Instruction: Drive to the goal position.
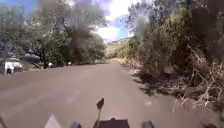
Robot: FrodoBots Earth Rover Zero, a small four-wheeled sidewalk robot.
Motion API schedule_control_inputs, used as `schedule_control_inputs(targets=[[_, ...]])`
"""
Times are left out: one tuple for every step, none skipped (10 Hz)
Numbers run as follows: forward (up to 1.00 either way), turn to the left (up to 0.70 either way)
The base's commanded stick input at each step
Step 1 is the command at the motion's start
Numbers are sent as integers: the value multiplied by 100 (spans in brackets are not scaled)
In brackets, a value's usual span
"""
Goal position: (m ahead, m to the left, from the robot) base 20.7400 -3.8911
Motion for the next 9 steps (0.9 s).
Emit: schedule_control_inputs(targets=[[70,-18],[70,-26],[70,-34],[70,-35],[70,-35],[70,-35],[70,-35],[70,-35],[70,-35]])
